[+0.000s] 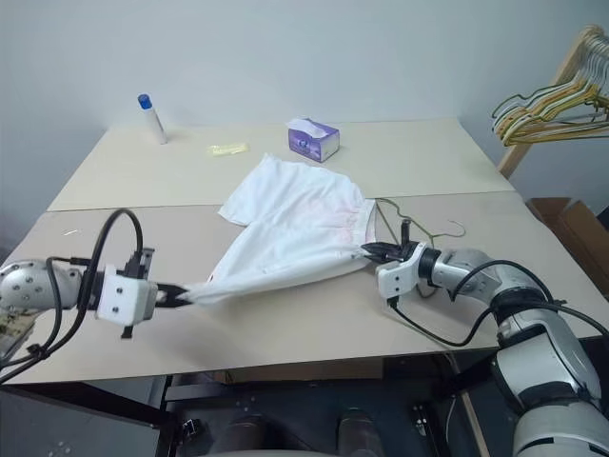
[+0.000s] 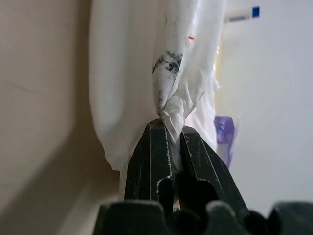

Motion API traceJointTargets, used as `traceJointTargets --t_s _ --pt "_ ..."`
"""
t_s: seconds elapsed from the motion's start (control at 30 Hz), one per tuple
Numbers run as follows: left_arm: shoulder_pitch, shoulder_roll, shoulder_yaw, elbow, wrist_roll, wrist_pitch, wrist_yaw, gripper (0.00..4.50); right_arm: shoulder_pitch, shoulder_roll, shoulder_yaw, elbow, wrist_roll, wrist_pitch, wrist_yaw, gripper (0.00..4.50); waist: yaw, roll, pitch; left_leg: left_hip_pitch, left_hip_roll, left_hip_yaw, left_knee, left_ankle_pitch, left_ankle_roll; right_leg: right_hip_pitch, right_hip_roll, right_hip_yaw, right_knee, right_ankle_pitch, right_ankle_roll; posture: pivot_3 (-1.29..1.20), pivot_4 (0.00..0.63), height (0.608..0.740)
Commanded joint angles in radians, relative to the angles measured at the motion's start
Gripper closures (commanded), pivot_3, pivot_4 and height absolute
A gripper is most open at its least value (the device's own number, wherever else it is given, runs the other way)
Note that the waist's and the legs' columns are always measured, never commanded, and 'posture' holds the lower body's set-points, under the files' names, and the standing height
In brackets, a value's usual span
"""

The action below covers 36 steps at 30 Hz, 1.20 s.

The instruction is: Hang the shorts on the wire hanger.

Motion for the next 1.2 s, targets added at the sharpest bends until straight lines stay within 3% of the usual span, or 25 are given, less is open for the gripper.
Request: traceJointTargets --t_s 0.03,0.4,0.47,0.5,0.57,0.83,0.87,0.93,1.0,1.2 --pt "0.056 0.053 0.072 -0.066 -0.047 0.025 -0.084 4.48 0.05 -0.06 -0.056 -0.099 0.112 0.002 0.084 4.5 0.006 0.0 0.0 0.001 0.0 0.001 0.0 0.0 0.0 0.001 0.0 -0.001 0.0 0.0 0.0 0.14 0.025 0.74" --pt "0.257 0.049 0.178 -0.205 -0.178 0.132 -0.209 4.48 0.397 -0.223 -0.147 -0.582 0.415 0.148 0.323 4.5 0.019 0.0 0.001 0.009 0.005 0.009 0.0 -0.003 0.003 0.009 0.001 0.0 -0.001 -0.003 -0.002 0.11 0.037 0.74" --pt "0.263 0.039 0.188 -0.204 -0.186 0.153 -0.221 4.5 0.437 -0.233 -0.165 -0.63 0.44 0.177 0.351 3.84 0.018 0.0 0.001 0.011 0.005 0.01 0.0 -0.003 0.003 0.01 0.001 0.001 -0.001 -0.003 -0.003 0.11 0.038 0.74" --pt "0.261 0.035 0.197 -0.2 -0.192 0.168 -0.224 4.03 0.457 -0.24 -0.171 -0.655 0.459 0.194 0.37 3.61 0.019 0.0 0.001 0.011 0.004 0.01 0.0 -0.003 0.003 0.011 0.001 0.001 -0.001 -0.004 -0.004 0.11 0.038 0.74" --pt "0.26 0.031 0.236 -0.183 -0.223 0.205 -0.24 3.53 0.497 -0.255 -0.188 -0.704 0.495 0.222 0.405 2.9 0.02 0.0 0.002 0.014 0.005 0.01 0.0 -0.003 0.003 0.013 0.002 0.0 -0.001 -0.005 -0.004 0.11 0.038 0.74" --pt "0.24 0.025 0.533 -0.104 -0.388 0.407 -0.301 0.97 0.645 -0.32 -0.285 -0.823 0.629 0.333 0.511 0.18 0.022 -0.003 0.003 0.02 0.006 0.009 0.0 -0.005 0.002 0.019 0.001 0.0 -0.001 -0.013 -0.008 0.14 0.036 0.74" --pt "0.211 0.026 0.546 -0.1 -0.401 0.436 -0.286 0.65 0.672 -0.337 -0.302 -0.848 0.677 0.391 0.54 0.0 0.023 -0.003 0.003 0.02 0.006 0.009 0.0 -0.005 0.002 0.02 0.001 -0.001 -0.001 -0.013 -0.008 0.14 0.036 0.74" --pt "0.112 0.007 0.526 -0.122 -0.431 0.515 -0.198 0.06 0.729 -0.358 -0.366 -0.929 0.862 0.584 0.585 0.0 0.03 -0.004 0.004 0.02 0.006 0.008 0.0 -0.005 0.002 0.02 0.001 -0.001 -0.001 -0.013 -0.007 0.14 0.036 0.74" --pt "0.017 -0.038 0.48 -0.17 -0.485 0.625 -0.084 0.06 0.747 -0.355 -0.443 -0.982 0.991 0.774 0.59 0.0 0.037 -0.004 0.005 0.02 0.006 0.006 0.0 -0.006 0.002 0.022 0.0 -0.002 -0.001 -0.013 -0.007 0.13 0.037 0.74" --pt "-0.152 -0.173 0.383 -0.25 -0.608 0.851 0.07 0.06 0.684 -0.281 -0.524 -1.066 1.0 1.245 0.444 0.0 0.032 -0.004 0.004 0.02 0.005 0.0 0.001 -0.007 0.0 0.022 0.002 -0.001 -0.001 -0.009 -0.002 0.09 0.031 0.74"
